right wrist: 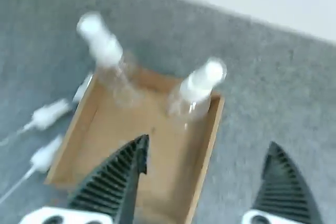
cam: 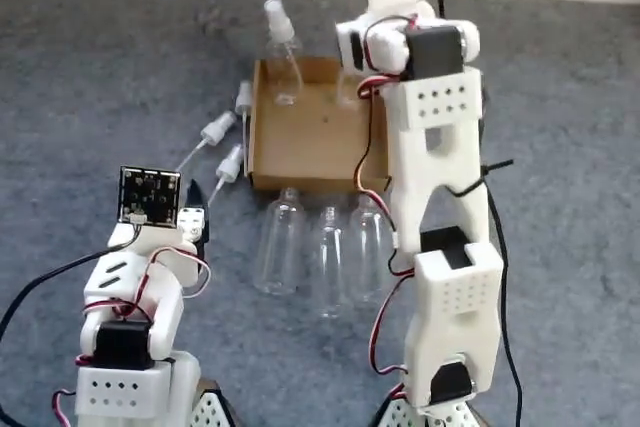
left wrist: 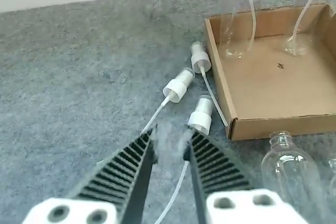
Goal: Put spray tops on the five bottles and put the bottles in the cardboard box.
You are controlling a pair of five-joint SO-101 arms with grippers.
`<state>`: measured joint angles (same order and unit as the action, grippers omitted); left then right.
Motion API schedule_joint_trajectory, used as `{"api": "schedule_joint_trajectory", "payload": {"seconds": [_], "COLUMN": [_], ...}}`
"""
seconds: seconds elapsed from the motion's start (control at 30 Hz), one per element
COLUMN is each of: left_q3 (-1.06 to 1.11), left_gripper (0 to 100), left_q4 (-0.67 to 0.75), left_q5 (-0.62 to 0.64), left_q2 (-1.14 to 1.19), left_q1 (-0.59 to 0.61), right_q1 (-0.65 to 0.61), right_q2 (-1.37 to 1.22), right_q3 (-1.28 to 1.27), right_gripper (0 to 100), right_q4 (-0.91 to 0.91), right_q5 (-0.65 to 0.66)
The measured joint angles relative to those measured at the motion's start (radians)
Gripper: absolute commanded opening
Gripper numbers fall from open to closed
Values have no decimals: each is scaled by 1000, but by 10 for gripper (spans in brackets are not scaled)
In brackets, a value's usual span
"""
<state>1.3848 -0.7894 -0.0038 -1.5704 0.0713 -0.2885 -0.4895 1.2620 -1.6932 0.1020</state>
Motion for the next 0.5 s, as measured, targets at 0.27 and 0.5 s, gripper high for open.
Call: {"api": "schedule_joint_trajectory", "payload": {"seconds": [0.27,0.5], "left_q3": [0,0], "left_gripper": [42,42], "left_q4": [0,0], "left_q5": [0,0], "left_q2": [0,0], "left_q1": [0,0], "right_q1": [6,-5], "right_q2": [28,419], "right_q3": [18,-493], "right_gripper": [139,142], "right_q4": [-54,-54], "right_q5": [0,0]}}
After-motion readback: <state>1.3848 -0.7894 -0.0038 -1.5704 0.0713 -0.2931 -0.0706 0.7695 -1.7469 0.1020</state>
